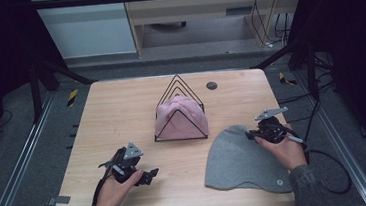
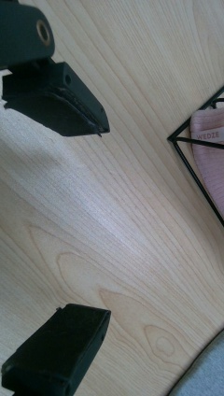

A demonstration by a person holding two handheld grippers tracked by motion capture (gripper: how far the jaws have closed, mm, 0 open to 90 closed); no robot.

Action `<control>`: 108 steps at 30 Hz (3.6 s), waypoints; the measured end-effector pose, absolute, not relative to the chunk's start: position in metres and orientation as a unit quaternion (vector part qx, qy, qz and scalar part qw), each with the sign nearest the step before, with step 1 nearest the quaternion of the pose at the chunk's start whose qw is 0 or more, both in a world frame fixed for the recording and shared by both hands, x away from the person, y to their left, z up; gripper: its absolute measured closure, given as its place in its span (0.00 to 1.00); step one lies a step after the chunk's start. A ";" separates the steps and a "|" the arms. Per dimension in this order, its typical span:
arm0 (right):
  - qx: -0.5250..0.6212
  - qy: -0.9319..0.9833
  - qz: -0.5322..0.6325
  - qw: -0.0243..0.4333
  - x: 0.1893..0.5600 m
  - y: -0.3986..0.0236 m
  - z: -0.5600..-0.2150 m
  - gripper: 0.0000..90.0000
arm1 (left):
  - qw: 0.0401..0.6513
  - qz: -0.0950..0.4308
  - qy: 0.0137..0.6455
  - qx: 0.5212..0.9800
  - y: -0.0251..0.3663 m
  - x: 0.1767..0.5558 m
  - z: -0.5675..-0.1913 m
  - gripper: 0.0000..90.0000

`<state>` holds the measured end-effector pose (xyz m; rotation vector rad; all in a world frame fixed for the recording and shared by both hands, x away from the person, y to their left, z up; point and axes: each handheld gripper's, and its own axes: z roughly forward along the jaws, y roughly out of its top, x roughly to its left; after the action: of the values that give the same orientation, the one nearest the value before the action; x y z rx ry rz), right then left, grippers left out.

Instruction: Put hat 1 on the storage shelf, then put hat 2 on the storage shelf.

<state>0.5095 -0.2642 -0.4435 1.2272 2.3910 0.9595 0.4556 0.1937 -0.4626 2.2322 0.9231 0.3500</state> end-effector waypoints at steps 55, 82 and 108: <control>0.192 0.833 0.490 0.168 0.450 -0.133 -0.251 0.95 | 0.470 0.064 0.244 0.846 0.147 0.454 -0.388 0.21; 0.234 0.822 0.488 0.176 0.462 -0.159 -0.260 0.95 | 0.435 0.083 0.231 0.866 0.144 0.464 -0.335 0.96; 0.249 0.784 0.528 0.210 0.478 -0.165 -0.220 0.95 | 0.448 0.141 0.213 0.857 0.150 0.489 -0.251 0.96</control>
<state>0.4784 -0.1652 -0.2201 0.6918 2.1809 1.4671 0.4891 0.1504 -0.2512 2.1208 0.5282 0.3501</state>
